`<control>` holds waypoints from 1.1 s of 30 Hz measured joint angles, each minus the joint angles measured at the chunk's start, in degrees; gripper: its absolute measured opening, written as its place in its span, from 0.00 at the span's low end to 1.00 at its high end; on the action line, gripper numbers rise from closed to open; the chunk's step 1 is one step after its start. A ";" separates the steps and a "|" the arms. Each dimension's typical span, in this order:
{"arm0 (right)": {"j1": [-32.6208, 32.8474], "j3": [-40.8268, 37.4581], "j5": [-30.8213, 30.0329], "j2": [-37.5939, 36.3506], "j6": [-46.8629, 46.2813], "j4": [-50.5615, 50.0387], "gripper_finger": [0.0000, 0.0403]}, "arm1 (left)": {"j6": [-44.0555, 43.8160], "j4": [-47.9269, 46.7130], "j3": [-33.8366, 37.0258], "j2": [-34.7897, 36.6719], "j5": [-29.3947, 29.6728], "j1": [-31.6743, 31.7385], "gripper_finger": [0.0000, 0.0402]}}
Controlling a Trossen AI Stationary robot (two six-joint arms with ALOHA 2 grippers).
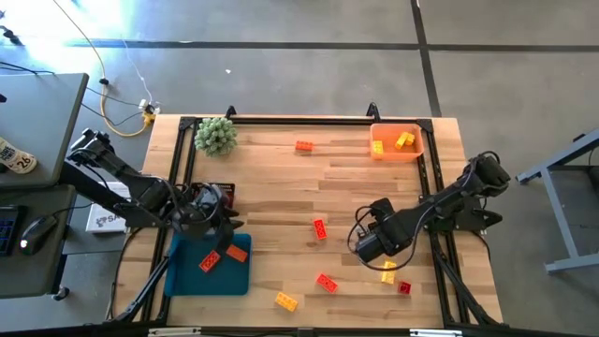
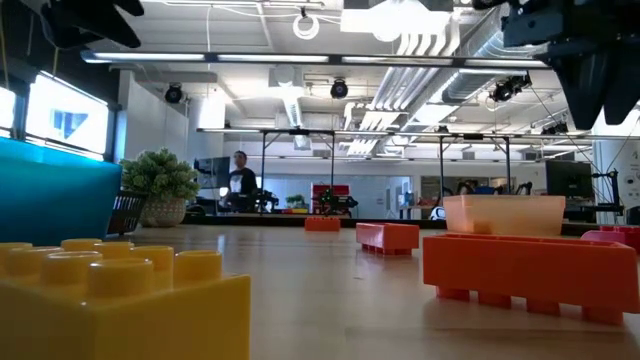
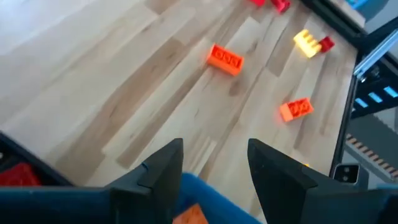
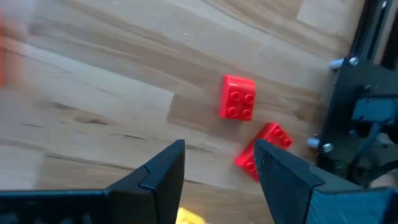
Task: Sort & place blocks by color
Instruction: Put the red game piece into the black bin
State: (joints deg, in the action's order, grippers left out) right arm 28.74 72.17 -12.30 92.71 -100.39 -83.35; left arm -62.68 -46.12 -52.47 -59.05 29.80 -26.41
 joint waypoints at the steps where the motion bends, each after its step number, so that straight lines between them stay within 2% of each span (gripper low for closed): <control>1: -0.56 -0.67 0.28 -0.45 0.67 -0.29 0.45 | 0.96 0.67 0.00 0.03 0.00 0.54 0.42; 5: -2.60 -3.81 0.31 -3.21 3.31 -0.52 0.45 | 3.68 1.50 0.00 0.03 -0.08 2.66 0.42; 14: -6.90 -11.38 -0.75 -13.38 5.52 0.82 0.45 | 3.92 1.72 0.00 0.00 -1.08 6.20 0.42; 23: -12.51 -21.13 0.05 -22.42 5.66 10.03 0.45 | 3.82 1.77 0.00 0.00 -1.12 8.02 0.42; 30: -14.99 -29.49 6.39 -22.84 10.96 21.98 0.45 | 3.79 2.72 0.00 -0.02 -1.14 9.30 0.42; 33: -15.28 -32.38 7.32 -22.84 11.97 26.99 0.45 | 3.78 2.70 0.00 -0.02 -1.18 9.99 0.42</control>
State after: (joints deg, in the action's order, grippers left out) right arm 13.45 39.79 -4.98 69.87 -88.42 -56.36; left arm -58.90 -43.42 -52.47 -59.07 28.62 -16.42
